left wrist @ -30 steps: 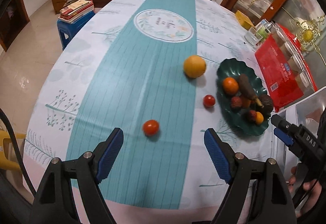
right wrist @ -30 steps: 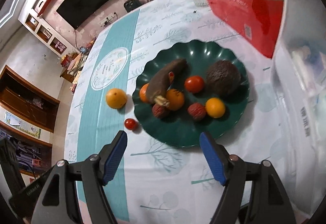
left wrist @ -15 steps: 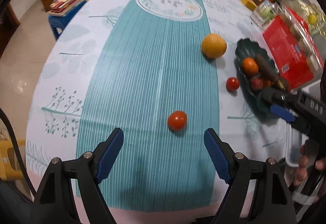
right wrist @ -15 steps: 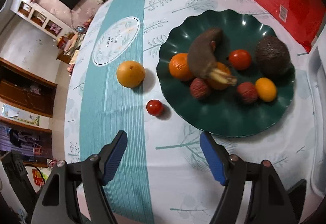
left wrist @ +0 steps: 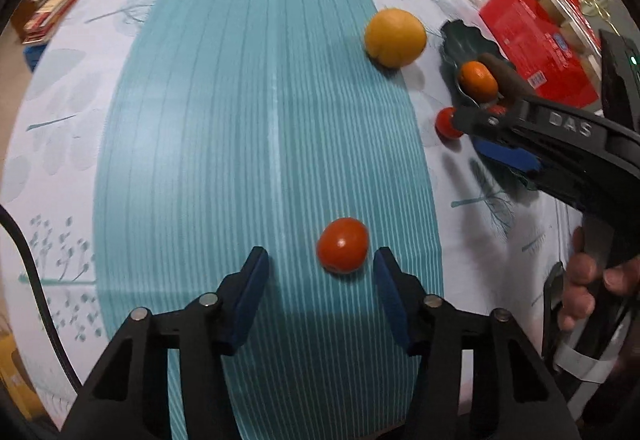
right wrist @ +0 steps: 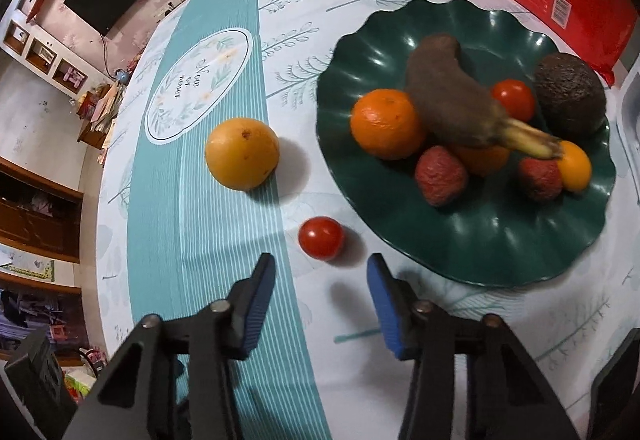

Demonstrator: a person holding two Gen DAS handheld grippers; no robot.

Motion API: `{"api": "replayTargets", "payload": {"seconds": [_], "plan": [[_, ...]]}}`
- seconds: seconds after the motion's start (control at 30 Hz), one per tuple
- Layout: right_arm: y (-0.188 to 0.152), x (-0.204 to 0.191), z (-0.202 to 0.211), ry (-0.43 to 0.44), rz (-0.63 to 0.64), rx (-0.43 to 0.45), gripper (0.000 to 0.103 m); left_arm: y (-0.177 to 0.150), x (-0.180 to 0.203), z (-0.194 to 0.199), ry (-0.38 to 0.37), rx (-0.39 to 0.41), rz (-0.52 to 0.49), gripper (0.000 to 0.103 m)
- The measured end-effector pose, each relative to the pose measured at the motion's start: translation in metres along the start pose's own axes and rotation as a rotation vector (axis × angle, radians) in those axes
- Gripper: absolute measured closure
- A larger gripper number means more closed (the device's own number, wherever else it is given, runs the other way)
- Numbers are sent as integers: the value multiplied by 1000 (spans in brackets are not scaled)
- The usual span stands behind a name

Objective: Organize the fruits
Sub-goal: 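Grasp a cherry tomato with the left tool while the right tool grasps another, then carry both cherry tomatoes onto the green plate and open both tools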

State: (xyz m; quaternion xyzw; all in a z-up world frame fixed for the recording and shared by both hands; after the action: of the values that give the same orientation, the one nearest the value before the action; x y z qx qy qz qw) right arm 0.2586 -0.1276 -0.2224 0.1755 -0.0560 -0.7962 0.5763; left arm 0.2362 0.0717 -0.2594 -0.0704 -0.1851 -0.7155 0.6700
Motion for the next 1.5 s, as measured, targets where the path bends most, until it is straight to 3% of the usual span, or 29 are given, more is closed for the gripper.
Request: {"api": "replayTargets", "payload": {"seconds": [0.17, 0.23, 0.33, 0.7, 1.17, 1.5], "plan": [[3, -8, -10, -49, 30, -5, 69, 4, 8, -4, -41, 5, -40, 62], [6, -9, -11, -74, 39, 3, 70, 5, 11, -7, -62, -2, -49, 74], [9, -11, -12, -106, 62, 12, 72, 5, 14, -10, -84, -12, -53, 78], [13, -5, -20, -130, 71, 19, 75, 1, 17, -10, -87, -13, -54, 78], [-6, -14, -3, 6, 95, 28, 76, -2, 20, -5, -55, 9, -18, 78], [-20, 0, 30, 49, 159, 98, 76, 3, 44, 7, -59, 89, -13, 79]]}}
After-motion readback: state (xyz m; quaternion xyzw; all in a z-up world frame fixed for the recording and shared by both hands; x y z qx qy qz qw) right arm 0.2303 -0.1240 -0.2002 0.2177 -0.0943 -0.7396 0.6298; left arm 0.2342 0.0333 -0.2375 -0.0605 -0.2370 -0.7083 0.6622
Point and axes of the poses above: each gripper's, at about its wrist camera, not at the fingertips, and z roughly against the way its jaws point, x to its right, y to its top, the point moved 5 cm from there along -z, roughly the way its jaws point, and after that the axes turned 8 degrees about z, right-handed, at the moved point
